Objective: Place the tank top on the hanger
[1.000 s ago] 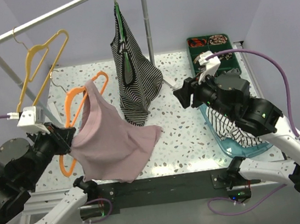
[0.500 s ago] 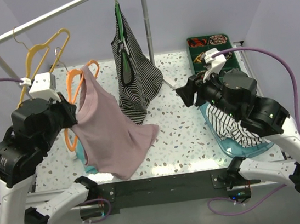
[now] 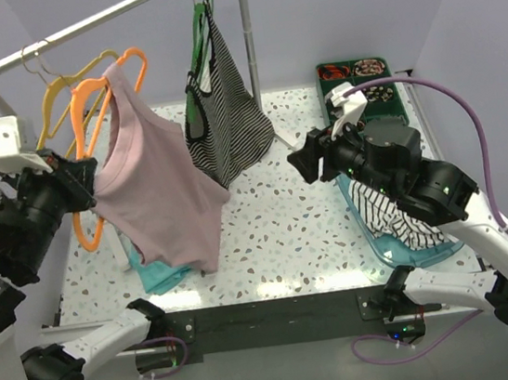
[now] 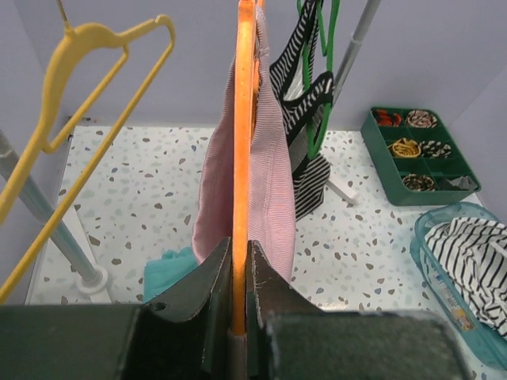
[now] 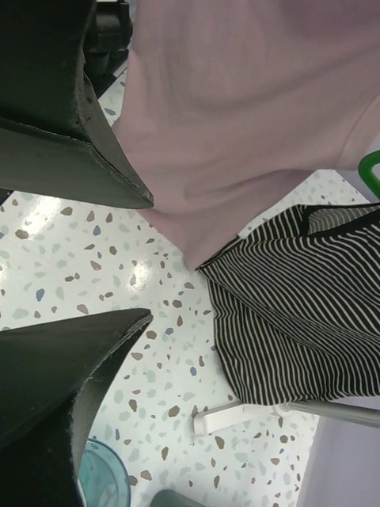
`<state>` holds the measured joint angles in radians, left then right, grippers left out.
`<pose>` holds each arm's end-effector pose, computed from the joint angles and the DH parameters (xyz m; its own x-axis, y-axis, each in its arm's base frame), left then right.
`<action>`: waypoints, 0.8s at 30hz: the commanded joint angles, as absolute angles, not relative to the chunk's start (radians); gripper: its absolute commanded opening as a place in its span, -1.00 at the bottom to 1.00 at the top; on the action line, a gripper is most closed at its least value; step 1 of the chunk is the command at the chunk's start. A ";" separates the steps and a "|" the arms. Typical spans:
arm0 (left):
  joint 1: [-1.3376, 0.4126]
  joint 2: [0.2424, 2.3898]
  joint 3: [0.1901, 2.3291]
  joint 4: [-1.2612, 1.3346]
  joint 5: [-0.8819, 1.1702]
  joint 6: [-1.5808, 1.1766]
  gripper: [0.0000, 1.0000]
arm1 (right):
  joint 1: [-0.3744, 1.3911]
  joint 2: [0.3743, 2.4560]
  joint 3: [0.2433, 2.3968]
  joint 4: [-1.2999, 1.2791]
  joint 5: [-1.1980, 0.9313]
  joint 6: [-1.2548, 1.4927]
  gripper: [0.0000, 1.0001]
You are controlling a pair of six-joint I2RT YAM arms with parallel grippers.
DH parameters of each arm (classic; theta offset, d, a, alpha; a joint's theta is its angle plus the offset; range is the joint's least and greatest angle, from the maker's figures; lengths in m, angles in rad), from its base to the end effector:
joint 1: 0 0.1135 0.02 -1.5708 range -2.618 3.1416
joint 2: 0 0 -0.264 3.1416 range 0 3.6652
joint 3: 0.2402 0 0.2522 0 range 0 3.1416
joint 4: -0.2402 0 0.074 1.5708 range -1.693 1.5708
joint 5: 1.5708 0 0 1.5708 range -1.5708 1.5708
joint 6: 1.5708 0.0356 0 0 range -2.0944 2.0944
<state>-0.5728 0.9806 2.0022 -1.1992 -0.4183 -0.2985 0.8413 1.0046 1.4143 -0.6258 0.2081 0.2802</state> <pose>0.0537 -0.0175 0.5543 -0.1887 -0.1980 -0.9619 0.1086 0.9692 -0.2209 0.1291 0.1334 0.4656 -0.3019 0.0683 -0.9509 -0.5322 0.8155 0.2276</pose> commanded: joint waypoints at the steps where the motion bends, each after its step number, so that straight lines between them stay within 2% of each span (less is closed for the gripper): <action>1: -0.586 0.963 2.117 -1.094 -0.410 -0.256 -1.00 | 0.838 1.014 1.466 -0.600 0.175 0.295 0.14; 10: -0.592 0.977 2.082 -1.092 -0.460 -0.245 -1.00 | 0.839 1.037 1.445 -0.574 0.153 0.307 0.13; 24: -0.592 1.153 1.931 -0.933 -0.431 -0.215 -1.00 | 0.839 0.988 1.379 -0.568 0.182 0.319 0.13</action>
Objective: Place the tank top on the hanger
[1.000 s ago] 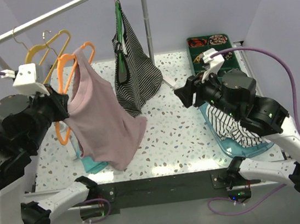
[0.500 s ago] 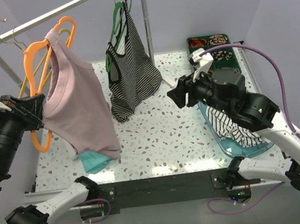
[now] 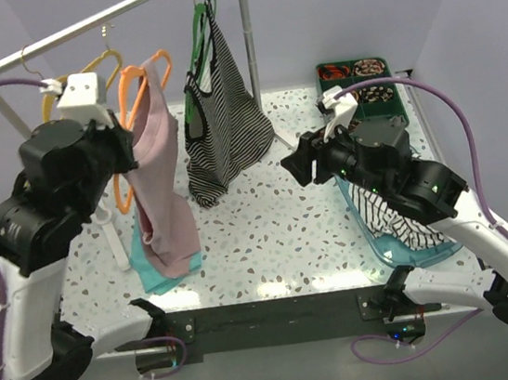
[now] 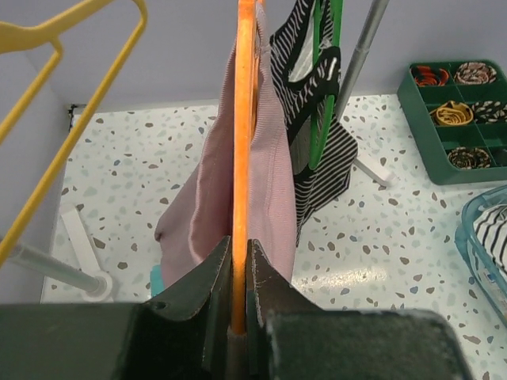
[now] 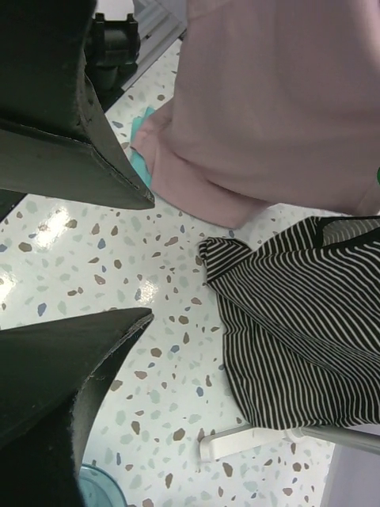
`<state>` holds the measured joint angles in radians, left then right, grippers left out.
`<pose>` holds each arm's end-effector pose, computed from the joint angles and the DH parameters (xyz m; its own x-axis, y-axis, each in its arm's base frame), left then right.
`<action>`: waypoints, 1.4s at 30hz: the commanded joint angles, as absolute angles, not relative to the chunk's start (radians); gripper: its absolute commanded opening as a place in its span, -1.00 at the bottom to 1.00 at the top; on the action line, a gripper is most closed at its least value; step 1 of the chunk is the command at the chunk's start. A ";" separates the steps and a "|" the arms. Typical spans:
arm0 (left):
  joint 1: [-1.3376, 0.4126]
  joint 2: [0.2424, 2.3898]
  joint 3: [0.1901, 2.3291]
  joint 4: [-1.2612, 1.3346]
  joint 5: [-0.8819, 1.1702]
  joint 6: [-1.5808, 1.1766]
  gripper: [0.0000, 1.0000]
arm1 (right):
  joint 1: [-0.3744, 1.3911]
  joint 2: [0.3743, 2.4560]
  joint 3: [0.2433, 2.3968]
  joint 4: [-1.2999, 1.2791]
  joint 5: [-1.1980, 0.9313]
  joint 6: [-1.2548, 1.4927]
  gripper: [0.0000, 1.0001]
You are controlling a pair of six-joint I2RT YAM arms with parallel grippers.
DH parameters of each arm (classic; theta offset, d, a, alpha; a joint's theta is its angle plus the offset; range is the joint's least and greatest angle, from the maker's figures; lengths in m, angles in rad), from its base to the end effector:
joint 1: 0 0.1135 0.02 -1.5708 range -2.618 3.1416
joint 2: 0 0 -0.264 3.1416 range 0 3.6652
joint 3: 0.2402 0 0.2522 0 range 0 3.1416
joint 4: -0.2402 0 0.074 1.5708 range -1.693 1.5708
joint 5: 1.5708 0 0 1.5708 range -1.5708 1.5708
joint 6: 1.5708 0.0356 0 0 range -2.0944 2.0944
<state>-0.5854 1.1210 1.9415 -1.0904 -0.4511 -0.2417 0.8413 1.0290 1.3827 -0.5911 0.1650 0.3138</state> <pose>0.1174 -0.0592 0.5431 -0.2510 -0.0921 -0.9636 0.0896 0.9890 -0.1178 0.1369 0.1444 0.4552 -0.3432 0.0729 -0.9364 -0.5499 0.7927 0.2633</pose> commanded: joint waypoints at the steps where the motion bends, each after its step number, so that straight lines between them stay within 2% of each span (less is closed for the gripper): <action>1: -0.591 1.172 1.927 -0.911 -0.396 -0.215 -1.00 | 0.839 0.980 1.374 -0.574 0.189 0.318 0.13; 9: -0.592 1.241 1.960 -0.819 -0.288 -0.238 -1.00 | 0.839 0.933 1.364 -0.601 0.238 0.302 0.14; 23: -0.591 1.266 2.014 -0.710 -0.397 -0.244 -1.00 | 0.839 0.937 1.359 -0.588 0.241 0.298 0.14; 28: -0.591 1.351 2.164 -0.778 -0.397 -0.222 -1.00 | 0.841 0.933 1.362 -0.594 0.248 0.296 0.14; 38: -0.589 1.186 1.818 -0.739 -0.471 -0.190 -1.00 | 0.839 0.928 1.350 -0.597 0.250 0.293 0.14; 42: -0.584 1.140 1.760 -0.765 -0.488 -0.169 -1.00 | 0.839 0.940 1.350 -0.588 0.230 0.295 0.14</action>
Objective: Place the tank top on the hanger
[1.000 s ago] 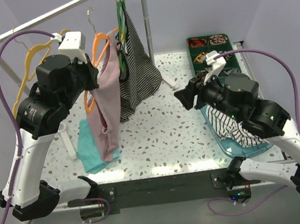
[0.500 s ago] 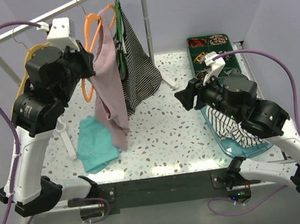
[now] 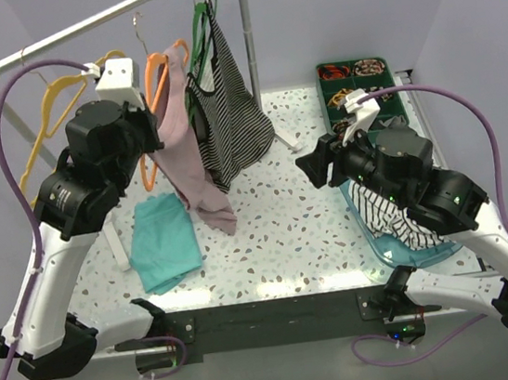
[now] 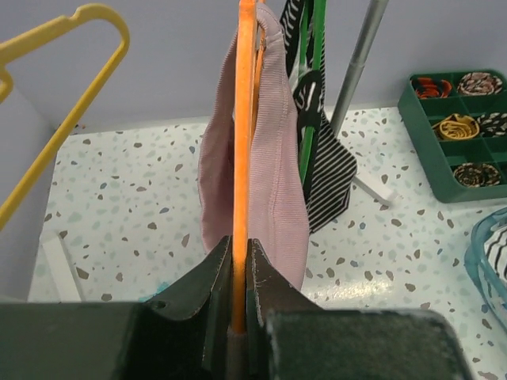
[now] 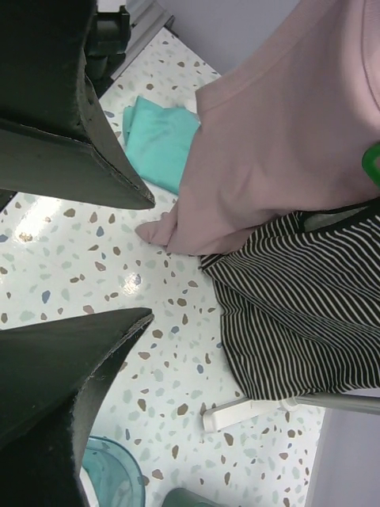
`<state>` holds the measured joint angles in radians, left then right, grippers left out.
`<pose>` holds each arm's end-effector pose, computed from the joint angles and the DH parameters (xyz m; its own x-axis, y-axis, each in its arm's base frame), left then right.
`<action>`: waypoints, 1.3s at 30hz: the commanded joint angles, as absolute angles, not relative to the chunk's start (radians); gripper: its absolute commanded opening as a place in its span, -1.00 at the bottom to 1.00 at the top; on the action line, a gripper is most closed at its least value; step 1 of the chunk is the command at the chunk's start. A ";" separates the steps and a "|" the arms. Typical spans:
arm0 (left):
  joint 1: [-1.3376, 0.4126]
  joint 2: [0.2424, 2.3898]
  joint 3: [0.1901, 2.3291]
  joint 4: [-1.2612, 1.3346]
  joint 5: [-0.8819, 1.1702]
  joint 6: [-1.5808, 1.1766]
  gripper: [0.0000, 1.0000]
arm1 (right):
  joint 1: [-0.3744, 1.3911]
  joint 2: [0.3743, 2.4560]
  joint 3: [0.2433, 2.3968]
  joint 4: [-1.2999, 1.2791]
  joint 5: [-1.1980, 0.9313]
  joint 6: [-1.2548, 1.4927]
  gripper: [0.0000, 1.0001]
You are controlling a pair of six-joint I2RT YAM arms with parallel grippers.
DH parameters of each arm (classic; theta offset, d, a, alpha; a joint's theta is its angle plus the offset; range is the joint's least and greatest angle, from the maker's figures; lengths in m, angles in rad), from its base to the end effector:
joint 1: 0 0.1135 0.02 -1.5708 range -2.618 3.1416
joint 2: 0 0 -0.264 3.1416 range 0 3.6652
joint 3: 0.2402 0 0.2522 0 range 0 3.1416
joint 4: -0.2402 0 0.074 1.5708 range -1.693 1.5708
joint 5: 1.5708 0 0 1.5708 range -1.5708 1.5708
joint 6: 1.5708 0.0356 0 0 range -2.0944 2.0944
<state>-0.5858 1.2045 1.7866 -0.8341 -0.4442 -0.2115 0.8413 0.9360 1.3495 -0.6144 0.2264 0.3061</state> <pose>0.1750 -0.0978 0.5183 -0.2351 -0.0715 -0.9693 0.1054 0.9895 -0.0985 0.1194 0.1215 0.4578 -0.3016 0.1033 -0.9478 -0.5128 0.8205 0.2526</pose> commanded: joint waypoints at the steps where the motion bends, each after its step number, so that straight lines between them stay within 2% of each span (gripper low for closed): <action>1: -0.577 1.141 1.758 -0.773 -0.491 -0.163 -1.00 | 0.839 0.945 1.348 -0.584 0.229 0.296 0.14; 5: -0.529 1.149 1.747 -0.788 -0.451 -0.143 -1.00 | 0.839 0.950 1.344 -0.577 0.219 0.304 0.13; 9: -0.387 1.169 1.740 -0.756 -0.277 -0.111 -1.00 | 0.839 0.948 1.344 -0.577 0.218 0.305 0.13; 12: -0.354 1.201 1.752 -0.723 -0.200 -0.100 -1.00 | 0.839 0.945 1.347 -0.584 0.227 0.302 0.13; 39: -0.321 1.381 1.963 -0.620 -0.216 -0.081 -1.00 | 0.839 0.948 1.362 -0.600 0.222 0.291 0.14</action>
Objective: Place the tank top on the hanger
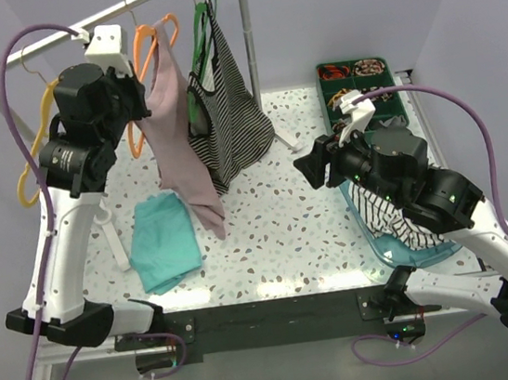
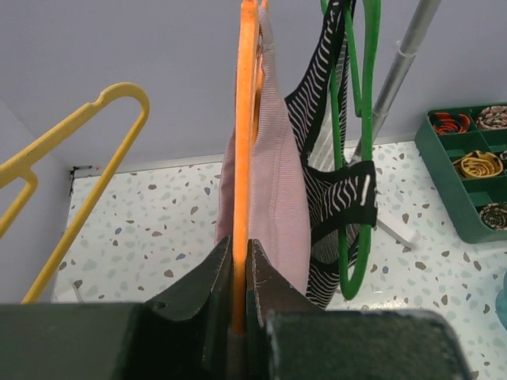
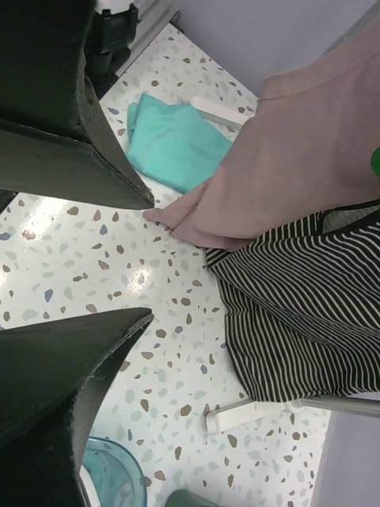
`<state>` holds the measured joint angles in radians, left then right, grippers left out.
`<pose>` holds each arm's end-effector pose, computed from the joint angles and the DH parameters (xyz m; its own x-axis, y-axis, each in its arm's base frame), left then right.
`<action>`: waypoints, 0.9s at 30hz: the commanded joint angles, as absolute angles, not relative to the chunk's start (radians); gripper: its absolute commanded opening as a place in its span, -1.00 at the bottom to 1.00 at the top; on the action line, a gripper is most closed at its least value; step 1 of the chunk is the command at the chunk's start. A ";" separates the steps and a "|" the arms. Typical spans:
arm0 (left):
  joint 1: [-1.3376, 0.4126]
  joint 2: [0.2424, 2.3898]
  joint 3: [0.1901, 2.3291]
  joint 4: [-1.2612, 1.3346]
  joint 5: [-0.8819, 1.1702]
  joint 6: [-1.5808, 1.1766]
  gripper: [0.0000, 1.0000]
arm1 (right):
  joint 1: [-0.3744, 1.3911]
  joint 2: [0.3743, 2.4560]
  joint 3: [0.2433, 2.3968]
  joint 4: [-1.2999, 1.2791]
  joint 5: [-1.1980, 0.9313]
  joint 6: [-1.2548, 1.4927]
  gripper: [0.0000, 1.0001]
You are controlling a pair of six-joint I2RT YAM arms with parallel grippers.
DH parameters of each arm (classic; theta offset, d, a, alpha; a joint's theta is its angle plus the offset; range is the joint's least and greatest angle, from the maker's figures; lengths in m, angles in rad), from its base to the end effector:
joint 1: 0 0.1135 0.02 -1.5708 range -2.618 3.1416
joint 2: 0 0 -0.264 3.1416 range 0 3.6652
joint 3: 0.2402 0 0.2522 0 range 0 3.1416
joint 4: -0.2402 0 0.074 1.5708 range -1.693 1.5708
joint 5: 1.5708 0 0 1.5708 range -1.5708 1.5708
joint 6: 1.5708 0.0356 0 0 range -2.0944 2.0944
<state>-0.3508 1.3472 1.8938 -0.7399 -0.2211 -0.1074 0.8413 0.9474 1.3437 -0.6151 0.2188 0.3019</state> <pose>0.2339 -0.0773 0.5286 -0.1936 -0.0405 -0.9802 0.1131 0.9916 -0.0633 0.1223 0.1252 0.4541 -0.3125 0.0859 -0.9460 -0.5170 0.8201 0.2453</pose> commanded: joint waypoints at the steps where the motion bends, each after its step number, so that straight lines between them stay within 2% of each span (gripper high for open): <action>1: -0.313 1.391 1.971 -0.620 -0.210 -0.081 -1.00 | 0.839 0.951 1.365 -0.601 0.219 0.291 0.14; 9: -0.242 1.436 1.954 -0.583 -0.103 -0.100 -1.00 | 0.839 0.959 1.388 -0.620 0.207 0.293 0.13; 17: -0.241 1.359 1.838 -0.560 -0.078 -0.124 -1.00 | 0.841 0.954 1.367 -0.609 0.206 0.305 0.13; 20: -0.241 1.336 1.822 -0.564 -0.084 -0.127 -0.88 | 0.839 0.953 1.365 -0.606 0.204 0.305 0.13; 23: -0.241 1.313 1.825 -0.572 -0.083 -0.126 -0.54 | 0.839 0.951 1.365 -0.607 0.201 0.307 0.13; 24: -0.241 1.307 1.839 -0.574 -0.078 -0.124 -0.21 | 0.839 0.953 1.365 -0.607 0.201 0.305 0.14; 26: -0.241 1.289 1.862 -0.586 -0.071 -0.126 0.07 | 0.839 0.951 1.365 -0.607 0.201 0.305 0.14; 27: -0.241 1.282 1.884 -0.591 -0.064 -0.129 0.33 | 0.839 0.950 1.364 -0.607 0.201 0.302 0.15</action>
<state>-0.2489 1.3495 1.8107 -0.6514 -0.0868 -0.1165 0.8413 0.9661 1.3476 -0.6281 0.2146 0.3027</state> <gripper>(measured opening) 0.497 0.569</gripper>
